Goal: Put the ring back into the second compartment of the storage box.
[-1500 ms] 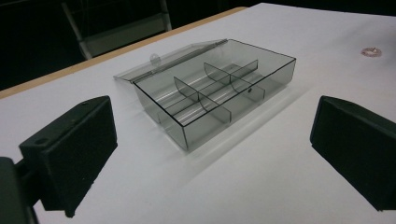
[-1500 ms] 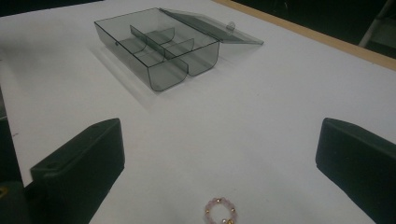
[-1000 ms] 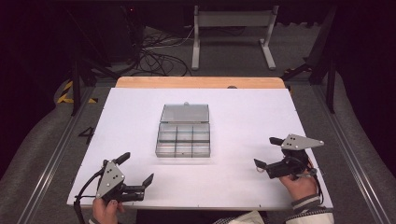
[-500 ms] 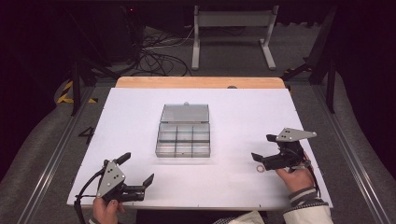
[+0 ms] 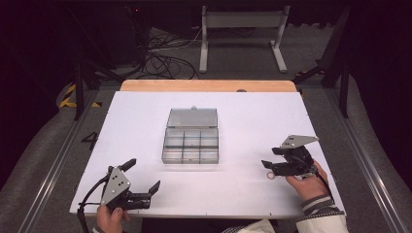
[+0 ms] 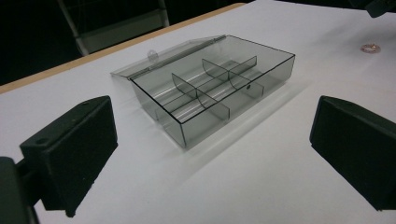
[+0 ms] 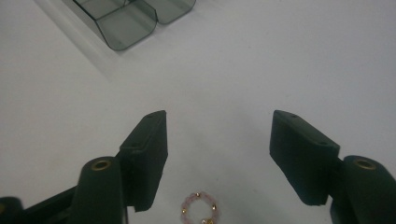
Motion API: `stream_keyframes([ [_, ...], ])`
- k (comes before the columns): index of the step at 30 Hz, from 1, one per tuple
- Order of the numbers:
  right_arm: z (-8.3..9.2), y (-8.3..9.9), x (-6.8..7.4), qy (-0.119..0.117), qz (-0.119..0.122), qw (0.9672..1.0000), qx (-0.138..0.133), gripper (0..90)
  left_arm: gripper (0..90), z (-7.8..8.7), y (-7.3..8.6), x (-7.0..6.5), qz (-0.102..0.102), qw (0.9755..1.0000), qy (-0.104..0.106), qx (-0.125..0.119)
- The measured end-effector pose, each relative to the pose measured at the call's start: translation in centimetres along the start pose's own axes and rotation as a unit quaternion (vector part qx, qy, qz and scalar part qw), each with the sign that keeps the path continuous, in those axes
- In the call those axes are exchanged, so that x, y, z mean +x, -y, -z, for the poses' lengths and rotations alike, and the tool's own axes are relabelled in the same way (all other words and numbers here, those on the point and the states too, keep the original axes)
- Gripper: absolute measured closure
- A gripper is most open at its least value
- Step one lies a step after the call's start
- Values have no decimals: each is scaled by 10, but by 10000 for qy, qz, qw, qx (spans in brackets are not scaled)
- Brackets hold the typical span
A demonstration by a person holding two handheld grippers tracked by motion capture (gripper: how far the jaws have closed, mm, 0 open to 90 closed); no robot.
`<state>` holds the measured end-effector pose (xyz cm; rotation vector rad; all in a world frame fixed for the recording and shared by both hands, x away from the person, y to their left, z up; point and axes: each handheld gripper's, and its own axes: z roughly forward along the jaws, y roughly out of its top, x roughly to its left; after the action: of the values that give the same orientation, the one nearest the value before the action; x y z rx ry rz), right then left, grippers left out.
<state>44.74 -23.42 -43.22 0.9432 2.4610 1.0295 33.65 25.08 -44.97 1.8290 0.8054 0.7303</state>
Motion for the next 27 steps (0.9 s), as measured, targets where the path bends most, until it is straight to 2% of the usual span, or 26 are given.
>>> stream_keyframes([
  [6, -3, -1, 4, 161, 190, 9989, 403, 448, 12, 0, 0, 0, 8, 10000, 6, 6],
  [9, -4, -1, 4, 156, 198, 9985, 496, 460, 12, 0, 0, 0, 14, 10000, 9, 9],
  [14, -9, 0, 6, 257, 288, 9959, 819, 486, 12, 0, 0, 0, -19, 10000, 5, 18],
  [27, -13, 1, 6, 330, 363, 9909, 1256, 544, 12, -1, 0, 0, -26, 10000, 6, 21],
])
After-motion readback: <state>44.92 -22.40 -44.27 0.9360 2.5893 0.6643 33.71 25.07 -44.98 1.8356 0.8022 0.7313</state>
